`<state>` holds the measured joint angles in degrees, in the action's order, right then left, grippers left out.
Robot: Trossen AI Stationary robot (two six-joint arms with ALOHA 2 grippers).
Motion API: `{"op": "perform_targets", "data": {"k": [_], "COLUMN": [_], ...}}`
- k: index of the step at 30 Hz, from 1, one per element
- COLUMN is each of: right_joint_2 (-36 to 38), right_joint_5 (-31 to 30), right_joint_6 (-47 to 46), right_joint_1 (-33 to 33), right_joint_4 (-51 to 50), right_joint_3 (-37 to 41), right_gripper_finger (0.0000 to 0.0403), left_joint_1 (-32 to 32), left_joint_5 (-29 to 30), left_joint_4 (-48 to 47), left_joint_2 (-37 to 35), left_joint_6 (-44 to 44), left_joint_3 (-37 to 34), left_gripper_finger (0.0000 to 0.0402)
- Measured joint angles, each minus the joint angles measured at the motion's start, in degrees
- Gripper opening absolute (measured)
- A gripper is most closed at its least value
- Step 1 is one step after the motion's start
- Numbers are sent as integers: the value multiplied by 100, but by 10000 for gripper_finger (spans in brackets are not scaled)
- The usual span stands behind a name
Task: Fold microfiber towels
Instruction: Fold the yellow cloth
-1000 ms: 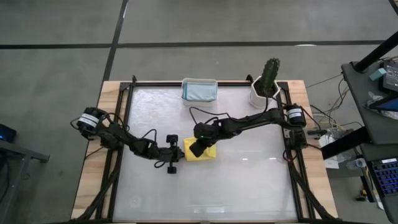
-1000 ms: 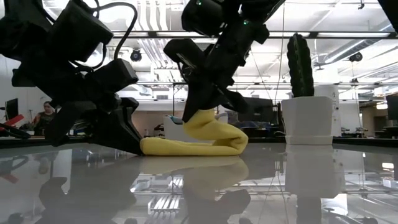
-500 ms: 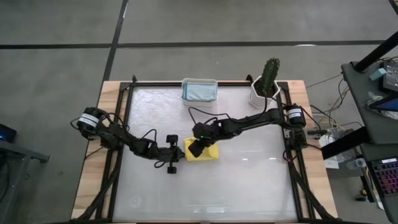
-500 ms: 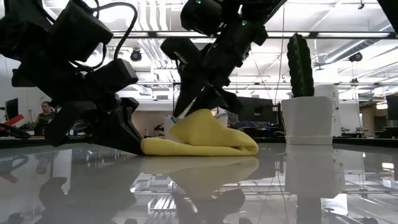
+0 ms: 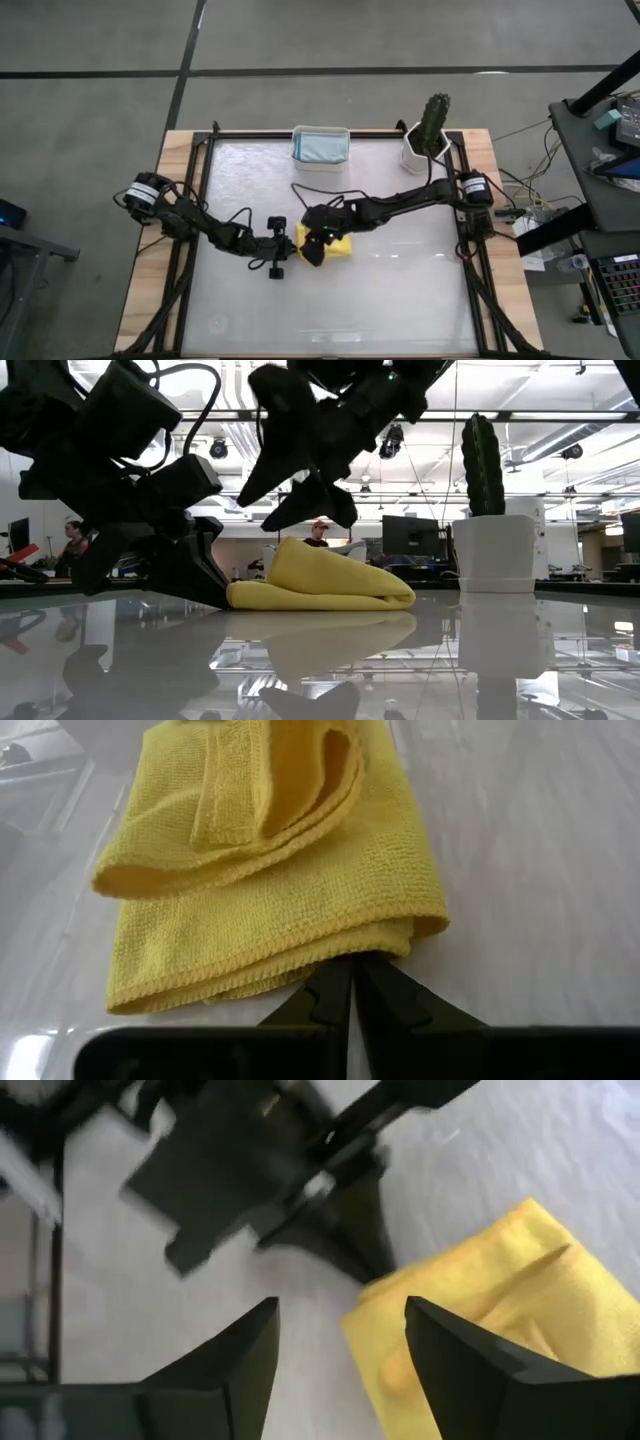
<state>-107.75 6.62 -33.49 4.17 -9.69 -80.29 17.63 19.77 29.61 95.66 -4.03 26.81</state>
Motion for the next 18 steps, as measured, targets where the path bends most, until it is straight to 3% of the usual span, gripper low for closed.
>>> {"op": "perform_targets", "data": {"k": [4,10,18], "right_joint_2": [152,298,52], "right_joint_5": [-96,-809,-1065], "right_joint_6": [619,998,1122], "right_joint_1": [138,263,286], "right_joint_4": [-327,-1149,-1219], "right_joint_3": [2,36,127], "right_gripper_finger": [203,190,187], "left_joint_1": [0,0,0], "left_joint_5": [0,0,0], "left_joint_4": [0,0,0], "left_joint_2": [0,0,0], "left_joint_6": [0,-1,-2], "left_joint_3": [0,0,0], "left_gripper_finger": [3,3,3]}}
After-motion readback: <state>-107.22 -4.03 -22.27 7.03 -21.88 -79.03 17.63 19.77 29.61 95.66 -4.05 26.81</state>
